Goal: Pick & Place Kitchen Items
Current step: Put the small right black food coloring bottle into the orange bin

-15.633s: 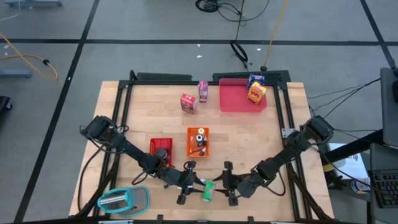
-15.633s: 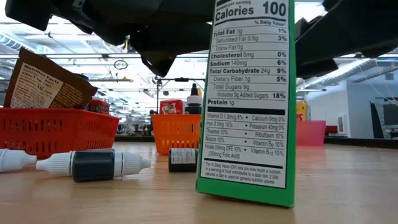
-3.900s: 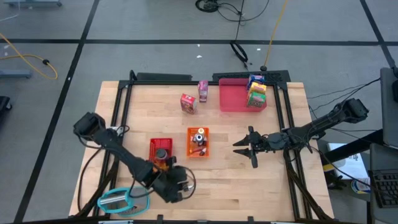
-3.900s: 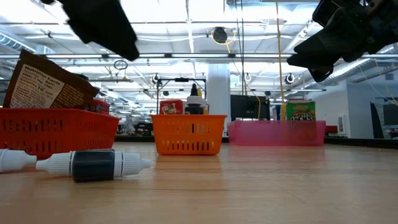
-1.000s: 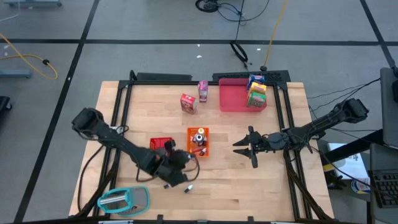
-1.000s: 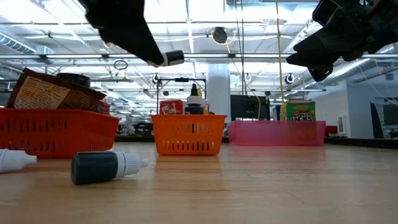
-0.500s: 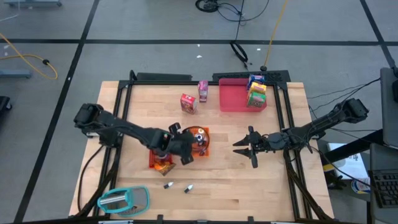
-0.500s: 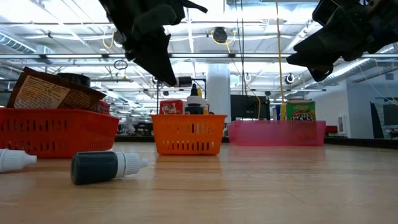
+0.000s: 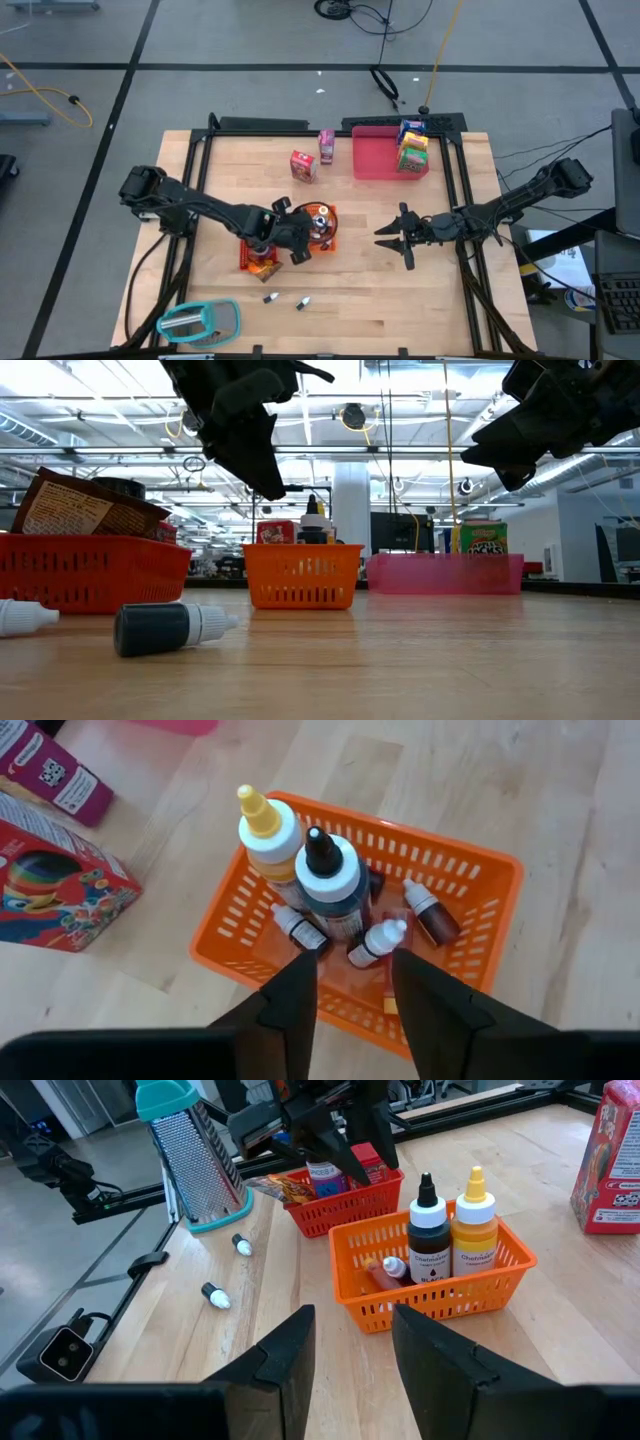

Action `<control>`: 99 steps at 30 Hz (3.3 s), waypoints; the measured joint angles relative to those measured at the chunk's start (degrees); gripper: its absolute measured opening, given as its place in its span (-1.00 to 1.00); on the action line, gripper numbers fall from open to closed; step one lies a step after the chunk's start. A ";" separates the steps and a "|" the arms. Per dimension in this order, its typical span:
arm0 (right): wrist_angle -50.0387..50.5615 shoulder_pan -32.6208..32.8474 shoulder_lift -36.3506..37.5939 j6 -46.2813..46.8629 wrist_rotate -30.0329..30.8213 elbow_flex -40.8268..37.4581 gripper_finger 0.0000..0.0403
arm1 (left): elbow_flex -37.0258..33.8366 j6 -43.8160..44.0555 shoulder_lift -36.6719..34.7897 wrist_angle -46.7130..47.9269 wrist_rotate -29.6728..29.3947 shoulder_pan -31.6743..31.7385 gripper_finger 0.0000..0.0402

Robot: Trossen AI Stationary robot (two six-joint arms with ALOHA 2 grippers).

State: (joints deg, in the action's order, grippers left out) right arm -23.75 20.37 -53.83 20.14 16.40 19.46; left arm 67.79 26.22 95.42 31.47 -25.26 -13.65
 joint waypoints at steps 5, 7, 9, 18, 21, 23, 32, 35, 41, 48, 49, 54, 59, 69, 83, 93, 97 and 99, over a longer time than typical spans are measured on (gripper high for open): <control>0.00 0.00 0.00 0.00 0.00 0.00 -0.35 | 0.00 1.31 0.00 -0.05 1.68 -0.29 -0.30; 0.00 -0.01 0.00 0.00 0.00 0.00 -0.35 | 0.00 1.67 0.00 -0.32 3.71 -1.17 -0.31; 0.00 -0.01 0.00 0.00 0.00 0.00 -0.35 | 0.00 2.60 0.00 -1.03 5.31 -2.53 -0.32; 0.00 0.01 0.00 0.09 0.00 0.00 -0.35 | 0.00 8.27 0.04 -7.54 8.09 -12.70 -0.32; 0.00 0.01 0.00 0.11 0.00 0.00 -0.35 | 0.00 10.08 0.04 -9.65 5.22 -16.33 -0.32; 0.00 -0.01 0.00 0.13 0.00 0.00 -0.35 | 0.00 11.43 0.16 -11.20 2.95 -18.41 -0.32; -0.07 0.01 -0.02 0.13 0.00 0.00 -0.35 | -0.02 18.66 5.67 -19.85 -0.28 -23.65 -0.32; -0.13 -0.01 -0.02 0.14 0.00 0.00 -0.35 | -0.02 21.50 8.45 -20.99 -0.28 -23.65 -0.32; -0.16 0.01 -0.02 0.15 0.00 0.00 -0.35 | -0.02 26.57 13.13 -20.72 -0.23 -23.24 -0.32; -0.04 -0.01 -0.02 0.15 0.02 0.00 -0.35 | -0.02 30.08 16.06 -20.47 1.59 -22.70 -0.32; -0.04 -0.01 -0.02 0.15 0.00 0.00 -0.35 | -0.02 30.08 16.26 -20.17 1.71 -22.69 -0.32; -0.04 -0.01 -0.01 0.15 0.02 0.00 -0.35 | -0.02 31.93 16.79 -18.86 2.13 -22.62 -0.32; -0.02 -0.01 -0.02 0.14 0.02 0.00 -0.35 | -0.02 34.01 16.79 -15.78 2.08 -22.64 -0.32; -0.04 -0.01 -0.02 0.15 0.02 0.00 -0.35 | -0.02 35.31 16.79 -15.28 2.72 -22.84 -0.32; -0.01 0.00 -0.02 0.15 0.02 0.00 -0.35 | -0.02 38.46 16.79 -16.81 2.91 -23.23 -0.32; -0.02 0.00 -0.02 0.17 0.02 0.00 -0.35 | -0.02 39.70 16.79 -16.64 3.64 -23.60 -0.32; -0.01 0.00 -0.02 0.17 0.02 0.00 -0.35 | -0.02 34.27 16.79 -16.42 3.65 -23.65 -0.32; 0.00 0.00 -0.02 0.17 0.02 0.00 -0.35 | -0.02 29.90 16.79 -16.44 3.32 -23.61 -0.32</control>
State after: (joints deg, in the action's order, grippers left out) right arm -23.75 20.36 -53.84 20.32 16.43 19.46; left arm 67.77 56.12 112.20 15.03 -21.93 -37.26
